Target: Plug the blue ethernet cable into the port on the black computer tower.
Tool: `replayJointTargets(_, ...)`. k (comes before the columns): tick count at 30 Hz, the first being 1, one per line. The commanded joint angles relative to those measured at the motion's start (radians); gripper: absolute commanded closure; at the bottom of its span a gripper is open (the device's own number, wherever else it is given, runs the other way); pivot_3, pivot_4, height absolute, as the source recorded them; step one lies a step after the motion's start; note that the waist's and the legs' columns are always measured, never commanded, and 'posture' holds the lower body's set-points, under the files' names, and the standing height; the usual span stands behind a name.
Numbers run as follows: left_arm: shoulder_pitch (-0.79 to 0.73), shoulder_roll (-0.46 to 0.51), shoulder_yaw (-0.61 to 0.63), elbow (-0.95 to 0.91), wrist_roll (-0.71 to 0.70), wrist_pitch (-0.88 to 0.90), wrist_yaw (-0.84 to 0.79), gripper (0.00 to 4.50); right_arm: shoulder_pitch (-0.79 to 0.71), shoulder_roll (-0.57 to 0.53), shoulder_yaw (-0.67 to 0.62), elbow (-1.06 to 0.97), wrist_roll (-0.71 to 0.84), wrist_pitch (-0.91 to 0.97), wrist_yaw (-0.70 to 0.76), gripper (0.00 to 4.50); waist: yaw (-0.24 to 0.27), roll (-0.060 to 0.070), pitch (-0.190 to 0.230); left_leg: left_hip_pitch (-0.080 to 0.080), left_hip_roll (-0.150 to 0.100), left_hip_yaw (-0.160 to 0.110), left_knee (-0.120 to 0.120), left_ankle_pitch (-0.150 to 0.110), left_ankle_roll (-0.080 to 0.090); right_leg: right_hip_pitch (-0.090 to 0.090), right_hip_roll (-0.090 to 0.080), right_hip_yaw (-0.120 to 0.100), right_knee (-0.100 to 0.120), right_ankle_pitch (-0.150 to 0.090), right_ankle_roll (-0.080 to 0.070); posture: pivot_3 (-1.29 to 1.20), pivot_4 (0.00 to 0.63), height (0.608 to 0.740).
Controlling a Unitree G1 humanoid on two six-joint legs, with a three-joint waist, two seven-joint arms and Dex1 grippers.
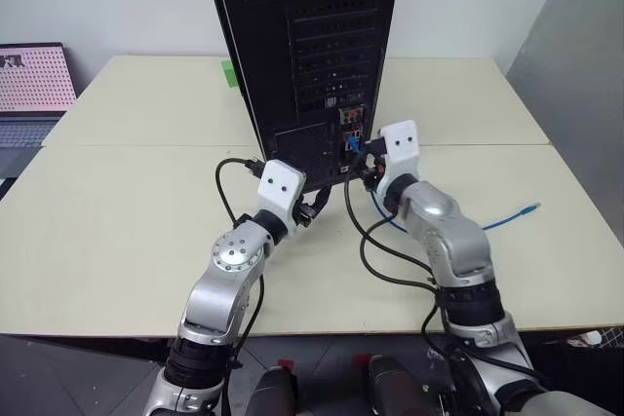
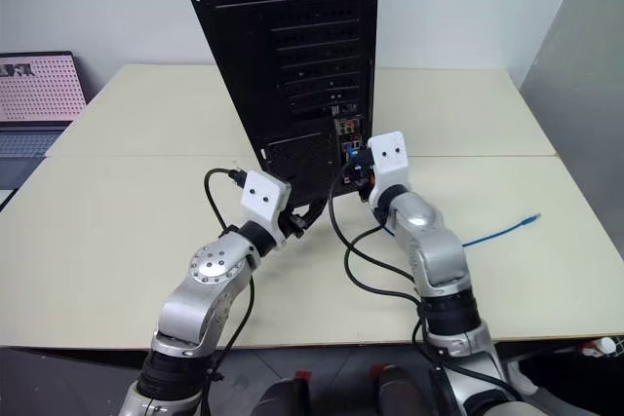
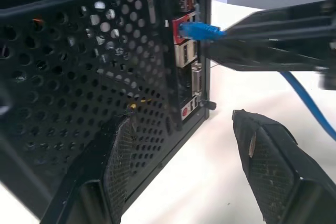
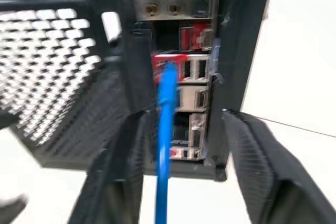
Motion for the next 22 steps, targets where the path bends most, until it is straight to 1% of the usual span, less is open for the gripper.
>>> replayJointTargets(1,0.009,0.039,0.021,-0.073,-0.015,0.056,-0.03,1.38,0.029,-0.07,-0.021,-0.137,0.069,0.002,0.105,0.96,-0.001,0.0,0.0,0.0,0.0,0.0,0.0,0.0,0.0,0.0,0.0,0.0,0.0,0.0,0.0,0.0,0.15,0.74)
replayJointTargets(3,0.016,0.068,0.032,-0.101,-0.018,0.079,-0.048,1.38,0.058,-0.125,-0.043,-0.179,0.105,-0.006,0.168,0.59,-0.001,0.0,0.0,0.001,0.0,0.0,0.0,0.0,0.0,0.0,0.0,0.0,0.0,0.0,0.0,0.0,0.15,0.74)
replayJointTargets(4,0.02,0.083,0.04,-0.115,-0.023,0.094,-0.056,1.38,0.074,-0.153,-0.058,-0.197,0.126,-0.013,0.203,0.33,-0.001,-0.001,0.0,0.001,0.0,0.0,0.0,0.0,0.0,0.0,0.0,0.0,0.001,0.0,0.0,0.0,0.15,0.74)
replayJointTargets(6,0.032,0.123,0.061,-0.149,-0.034,0.114,-0.083,1.38,0.112,-0.224,-0.095,-0.223,0.174,-0.039,0.292,0.07,0.0,-0.001,0.0,0.001,0.0,0.0,0.0,0.0,0.0,0.0,0.0,0.0,0.0,0.0,0.0,0.0,0.15,0.74)
replayJointTargets(7,0.042,0.145,0.077,-0.165,-0.044,0.122,-0.101,1.38,0.137,-0.264,-0.12,-0.23,0.201,-0.062,0.349,0.02,0.0,-0.001,0.001,0.001,0.0,0.0,0.001,0.0,0.0,0.001,0.0,0.0,0.0,0.0,0.0,0.0,0.15,0.74)
replayJointTargets(9,0.053,0.171,0.104,-0.182,-0.066,0.135,-0.121,1.38,0.165,-0.314,-0.155,-0.231,0.243,-0.092,0.415,0.02,0.001,-0.001,0.001,0.001,0.0,0.0,0.0,0.0,0.0,0.001,0.0,0.0,0.0,0.0,0.0,0.0,0.15,0.74)
replayJointTargets(11,0.069,0.201,0.13,-0.191,-0.095,0.141,-0.154,1.38,0.177,-0.347,-0.186,-0.213,0.274,-0.113,0.452,0.02,0.001,-0.001,0.001,0.001,0.0,0.0,0.0,0.0,0.0,0.001,0.0,0.0,-0.001,-0.001,-0.001,0.0,0.15,0.74)
replayJointTargets(14,0.095,0.264,0.193,-0.192,-0.137,0.145,-0.22,1.38,0.183,-0.405,-0.248,-0.171,0.329,-0.123,0.525,0.02,-0.002,-0.002,0.001,0.001,0.0,0.0,0.0,0.0,0.0,0.001,0.0,0.0,0.0,-0.002,-0.003,0.0,0.15,0.74)
replayJointTargets(15,0.096,0.282,0.216,-0.188,-0.159,0.152,-0.238,1.38,0.185,-0.422,-0.257,-0.161,0.341,-0.129,0.547,0.02,-0.002,-0.002,0.001,0.002,0.0,0.0,0.0,0.0,0.0,0.001,0.0,0.0,0.0,-0.003,-0.006,0.0,0.15,0.74)
replayJointTargets(18,0.098,0.314,0.257,-0.173,-0.207,0.159,-0.279,1.38,0.188,-0.444,-0.261,-0.144,0.362,-0.138,0.576,0.02,0.0,-0.003,0.002,0.002,0.0,0.0,0.001,0.0,0.0,0.001,0.0,0.0,0.0,-0.004,-0.006,0.0,0.15,0.74)
replayJointTargets(22,0.11,0.357,0.279,-0.16,-0.251,0.147,-0.346,1.38,0.188,-0.468,-0.261,-0.124,0.381,-0.149,0.609,0.02,0.001,-0.003,0.002,0.001,0.0,0.001,0.001,0.0,0.0,0.001,0.0,0.0,0.0,-0.004,-0.006,0.0,0.15,0.74)
